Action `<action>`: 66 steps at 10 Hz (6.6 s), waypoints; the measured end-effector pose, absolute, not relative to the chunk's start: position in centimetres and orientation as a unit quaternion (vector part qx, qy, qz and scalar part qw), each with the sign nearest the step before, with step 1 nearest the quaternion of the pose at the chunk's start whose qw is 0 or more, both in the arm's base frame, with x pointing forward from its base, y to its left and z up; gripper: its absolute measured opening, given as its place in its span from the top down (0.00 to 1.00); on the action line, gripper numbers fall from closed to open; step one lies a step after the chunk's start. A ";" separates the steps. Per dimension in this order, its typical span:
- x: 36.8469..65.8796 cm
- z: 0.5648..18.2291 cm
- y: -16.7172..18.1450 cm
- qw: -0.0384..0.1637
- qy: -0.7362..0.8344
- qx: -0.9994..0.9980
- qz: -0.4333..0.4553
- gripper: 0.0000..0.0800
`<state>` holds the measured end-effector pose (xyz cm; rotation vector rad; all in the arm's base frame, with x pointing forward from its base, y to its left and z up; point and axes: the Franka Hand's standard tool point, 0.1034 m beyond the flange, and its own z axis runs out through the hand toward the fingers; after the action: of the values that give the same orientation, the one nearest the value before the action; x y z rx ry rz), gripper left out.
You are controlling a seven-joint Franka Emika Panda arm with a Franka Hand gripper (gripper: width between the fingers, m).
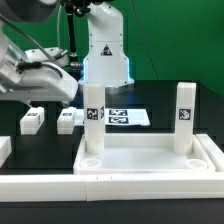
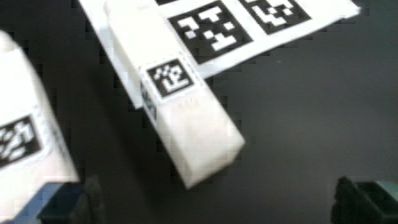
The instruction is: Assemble desk
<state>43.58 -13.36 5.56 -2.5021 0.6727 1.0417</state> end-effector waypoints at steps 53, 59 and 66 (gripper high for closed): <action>57.3 22.0 -1.1 0.082 0.289 -0.951 -0.077 0.64; 62.1 21.3 7.0 0.055 0.236 -0.935 -0.260 0.64; 63.2 17.4 7.3 0.004 0.099 -0.960 -0.262 0.64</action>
Offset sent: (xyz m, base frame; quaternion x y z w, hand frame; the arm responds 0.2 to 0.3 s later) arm -0.0091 0.0050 -0.0212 0.0322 -0.0011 0.0055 0.9995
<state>63.21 7.29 17.42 -3.0087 0.3087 -0.8220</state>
